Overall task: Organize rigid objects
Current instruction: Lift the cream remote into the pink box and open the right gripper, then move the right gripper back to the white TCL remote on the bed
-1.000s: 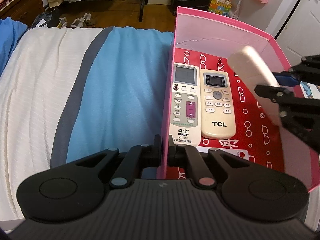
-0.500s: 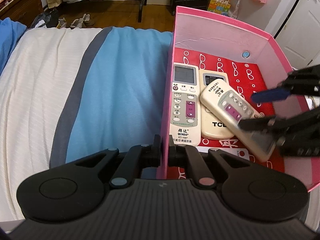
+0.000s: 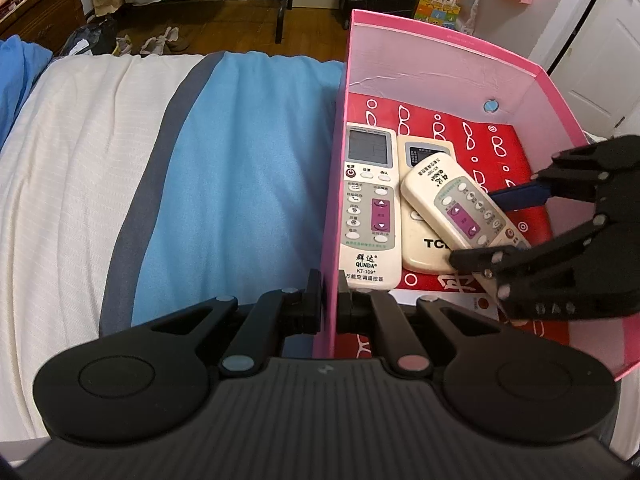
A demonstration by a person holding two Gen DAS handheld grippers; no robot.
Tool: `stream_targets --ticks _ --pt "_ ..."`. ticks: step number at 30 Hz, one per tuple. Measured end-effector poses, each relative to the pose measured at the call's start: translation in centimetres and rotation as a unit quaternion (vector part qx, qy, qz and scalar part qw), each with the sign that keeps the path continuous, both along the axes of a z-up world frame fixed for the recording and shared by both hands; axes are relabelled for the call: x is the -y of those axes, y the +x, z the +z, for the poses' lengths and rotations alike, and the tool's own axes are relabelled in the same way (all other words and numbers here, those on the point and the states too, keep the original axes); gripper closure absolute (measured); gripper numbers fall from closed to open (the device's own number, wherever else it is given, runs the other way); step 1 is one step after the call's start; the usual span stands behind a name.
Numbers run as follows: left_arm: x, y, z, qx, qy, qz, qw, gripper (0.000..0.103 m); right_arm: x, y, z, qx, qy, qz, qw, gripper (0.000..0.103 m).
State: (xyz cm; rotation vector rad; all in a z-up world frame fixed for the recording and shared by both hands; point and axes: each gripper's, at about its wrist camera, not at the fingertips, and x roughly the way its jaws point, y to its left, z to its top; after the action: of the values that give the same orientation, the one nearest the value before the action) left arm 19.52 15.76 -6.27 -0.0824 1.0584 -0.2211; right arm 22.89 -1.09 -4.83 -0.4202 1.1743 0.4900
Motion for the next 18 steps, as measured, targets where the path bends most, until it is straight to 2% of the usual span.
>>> stream_targets --ticks 3,8,12,14,18 --pt "-0.2 -0.1 0.1 0.001 -0.004 -0.001 1.0 0.098 0.3 -0.4 0.7 0.001 0.012 -0.005 1.0 0.044" --pt "-0.1 -0.1 0.0 0.001 0.0 -0.002 1.0 0.099 1.4 0.8 1.7 0.034 0.003 -0.1 0.994 0.044" --pt "0.0 -0.2 0.1 0.004 0.003 -0.004 1.0 0.099 2.2 2.6 1.9 0.043 0.004 -0.187 0.981 0.044" --pt "-0.1 -0.2 0.1 0.006 0.001 -0.004 1.0 0.099 2.1 3.6 1.7 0.04 0.001 -0.242 0.97 0.044" --pt "-0.3 -0.2 0.0 0.006 -0.004 -0.006 1.0 0.098 2.6 5.7 0.3 -0.003 0.005 -0.322 0.947 0.044"
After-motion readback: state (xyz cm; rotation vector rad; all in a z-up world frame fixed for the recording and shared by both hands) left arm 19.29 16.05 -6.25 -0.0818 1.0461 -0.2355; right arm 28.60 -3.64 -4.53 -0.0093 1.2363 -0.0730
